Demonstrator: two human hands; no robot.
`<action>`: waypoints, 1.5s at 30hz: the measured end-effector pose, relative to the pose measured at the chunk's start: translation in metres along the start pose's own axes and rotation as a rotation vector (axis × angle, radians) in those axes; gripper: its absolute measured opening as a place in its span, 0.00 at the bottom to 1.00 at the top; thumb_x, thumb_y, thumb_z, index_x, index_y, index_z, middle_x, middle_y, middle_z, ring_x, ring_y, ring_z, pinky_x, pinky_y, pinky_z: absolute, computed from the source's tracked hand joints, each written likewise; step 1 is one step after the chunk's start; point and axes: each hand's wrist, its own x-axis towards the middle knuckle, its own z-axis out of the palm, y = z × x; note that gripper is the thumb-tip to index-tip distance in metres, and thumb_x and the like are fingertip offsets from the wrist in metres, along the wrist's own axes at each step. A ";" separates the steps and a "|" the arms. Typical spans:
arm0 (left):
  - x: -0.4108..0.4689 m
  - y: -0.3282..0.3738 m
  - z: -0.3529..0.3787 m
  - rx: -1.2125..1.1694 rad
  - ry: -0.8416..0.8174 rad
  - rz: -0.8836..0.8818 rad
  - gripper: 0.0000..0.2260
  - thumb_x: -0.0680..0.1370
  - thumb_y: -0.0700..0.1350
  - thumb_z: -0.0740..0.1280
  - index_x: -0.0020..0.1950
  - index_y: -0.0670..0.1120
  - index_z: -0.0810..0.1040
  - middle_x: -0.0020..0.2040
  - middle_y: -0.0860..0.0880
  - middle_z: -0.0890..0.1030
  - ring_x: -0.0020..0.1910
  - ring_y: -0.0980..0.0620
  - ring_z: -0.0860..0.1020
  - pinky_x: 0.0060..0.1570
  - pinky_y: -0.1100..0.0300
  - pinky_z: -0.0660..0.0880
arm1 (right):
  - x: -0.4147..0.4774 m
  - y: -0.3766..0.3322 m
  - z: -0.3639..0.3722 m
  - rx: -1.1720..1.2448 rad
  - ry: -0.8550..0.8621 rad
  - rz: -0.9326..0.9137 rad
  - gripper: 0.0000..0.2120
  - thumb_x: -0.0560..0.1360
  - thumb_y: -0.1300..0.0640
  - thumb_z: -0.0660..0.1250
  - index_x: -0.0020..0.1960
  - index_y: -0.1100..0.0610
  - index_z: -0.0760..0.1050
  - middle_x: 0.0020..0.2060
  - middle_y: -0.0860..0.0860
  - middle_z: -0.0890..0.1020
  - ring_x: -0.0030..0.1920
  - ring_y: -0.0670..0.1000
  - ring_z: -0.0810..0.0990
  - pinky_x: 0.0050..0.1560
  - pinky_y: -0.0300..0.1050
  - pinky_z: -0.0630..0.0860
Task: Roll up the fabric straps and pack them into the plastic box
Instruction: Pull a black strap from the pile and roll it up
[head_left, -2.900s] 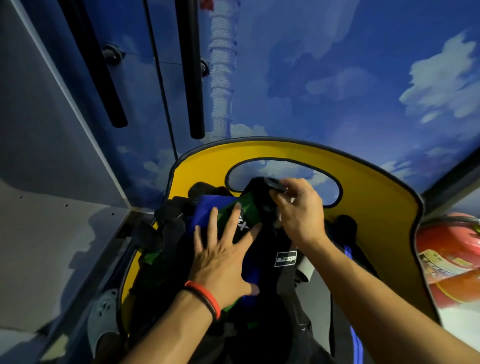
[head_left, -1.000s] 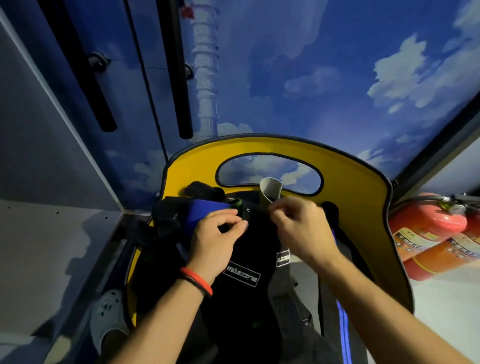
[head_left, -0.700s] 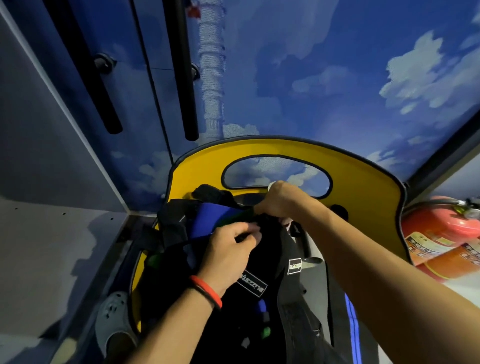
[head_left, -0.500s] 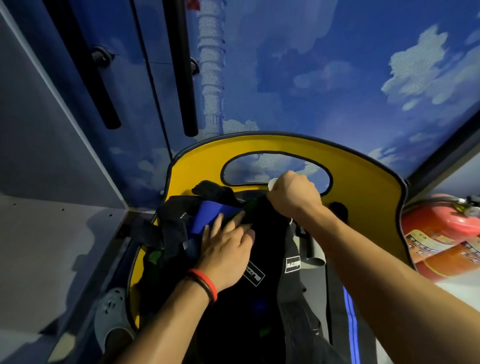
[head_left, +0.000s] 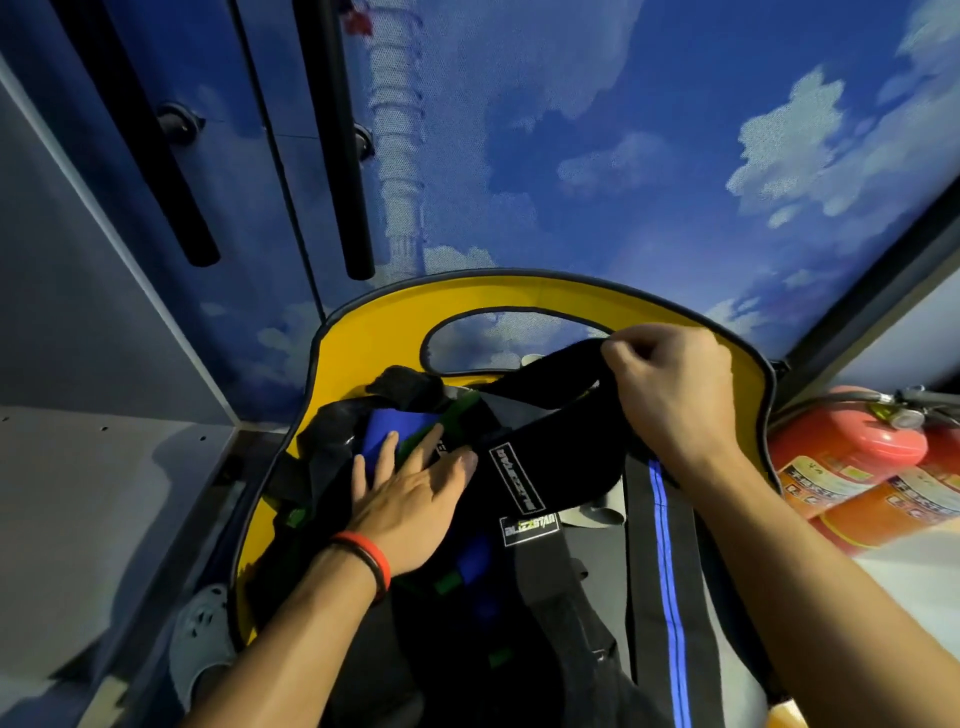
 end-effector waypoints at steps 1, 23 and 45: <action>0.000 -0.002 0.000 0.044 0.013 -0.012 0.21 0.82 0.66 0.42 0.76 0.71 0.58 0.80 0.67 0.46 0.81 0.50 0.37 0.77 0.42 0.34 | 0.002 -0.002 -0.007 0.019 0.058 -0.011 0.09 0.77 0.56 0.67 0.48 0.56 0.86 0.40 0.52 0.87 0.40 0.51 0.83 0.40 0.44 0.76; -0.007 0.027 -0.013 -1.430 0.127 -0.097 0.20 0.71 0.39 0.75 0.63 0.43 0.81 0.60 0.44 0.84 0.56 0.45 0.84 0.61 0.48 0.78 | -0.156 0.061 0.058 0.118 -0.383 -0.613 0.07 0.81 0.50 0.69 0.57 0.47 0.82 0.63 0.37 0.79 0.60 0.43 0.80 0.53 0.45 0.80; -0.026 0.007 -0.022 -0.188 0.405 -0.083 0.22 0.73 0.43 0.76 0.50 0.53 0.61 0.45 0.51 0.76 0.45 0.45 0.79 0.39 0.55 0.71 | -0.139 0.057 0.067 -0.038 -0.477 -0.494 0.24 0.81 0.33 0.59 0.35 0.48 0.70 0.30 0.42 0.70 0.32 0.44 0.72 0.30 0.46 0.72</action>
